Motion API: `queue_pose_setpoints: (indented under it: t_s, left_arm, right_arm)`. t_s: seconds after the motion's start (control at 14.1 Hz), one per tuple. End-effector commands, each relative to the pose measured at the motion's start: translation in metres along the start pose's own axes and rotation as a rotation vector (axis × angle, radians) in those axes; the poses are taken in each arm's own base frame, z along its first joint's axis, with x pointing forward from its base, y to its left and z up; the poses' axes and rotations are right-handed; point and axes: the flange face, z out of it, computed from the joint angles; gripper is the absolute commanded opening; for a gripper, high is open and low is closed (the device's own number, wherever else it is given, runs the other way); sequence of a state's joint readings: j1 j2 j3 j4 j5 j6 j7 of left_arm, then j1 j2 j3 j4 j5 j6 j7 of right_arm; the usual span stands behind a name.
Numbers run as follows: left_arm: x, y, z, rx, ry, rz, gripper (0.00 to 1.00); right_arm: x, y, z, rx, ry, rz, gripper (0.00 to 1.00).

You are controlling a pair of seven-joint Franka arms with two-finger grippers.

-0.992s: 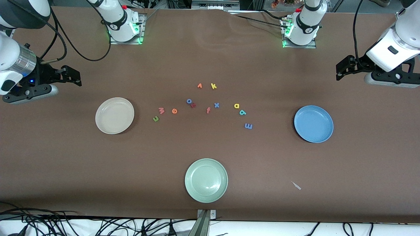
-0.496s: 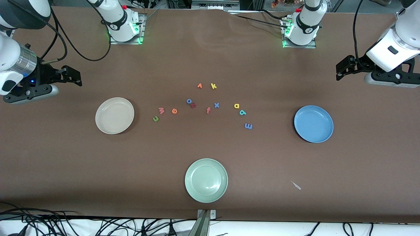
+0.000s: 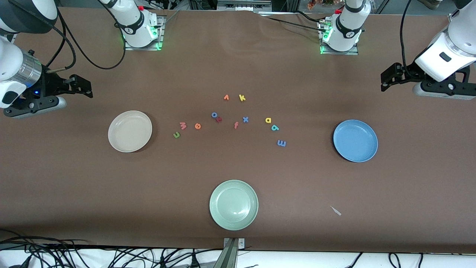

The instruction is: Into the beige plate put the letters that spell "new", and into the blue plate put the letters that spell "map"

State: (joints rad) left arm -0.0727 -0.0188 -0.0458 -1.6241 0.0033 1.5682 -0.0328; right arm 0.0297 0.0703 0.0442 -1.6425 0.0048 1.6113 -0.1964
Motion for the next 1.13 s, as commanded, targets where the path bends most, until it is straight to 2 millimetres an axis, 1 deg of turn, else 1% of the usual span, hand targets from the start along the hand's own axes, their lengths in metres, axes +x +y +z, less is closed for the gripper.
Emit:
queue_pose_setpoints:
  t_s: [0.0, 0.85, 1.06]
  left_arm:
    - [0.002, 0.0011, -0.0056, 0.026, -0.003, 0.0, 1.0]
    - [0.002, 0.0011, -0.0056, 0.026, -0.003, 0.0, 1.0]
    - [0.002, 0.0011, -0.0056, 0.026, -0.003, 0.0, 1.0]
  right_arm:
    - [-0.0051, 0.0005, 0.0027, 0.017, 0.013, 0.002, 1.0]
    - [-0.0042, 0.0017, 0.0036, 0.015, 0.017, 0.0, 1.0]
    - [-0.0054, 0.0067, 0.0037, 0.015, 0.016, 0.006, 1.0]
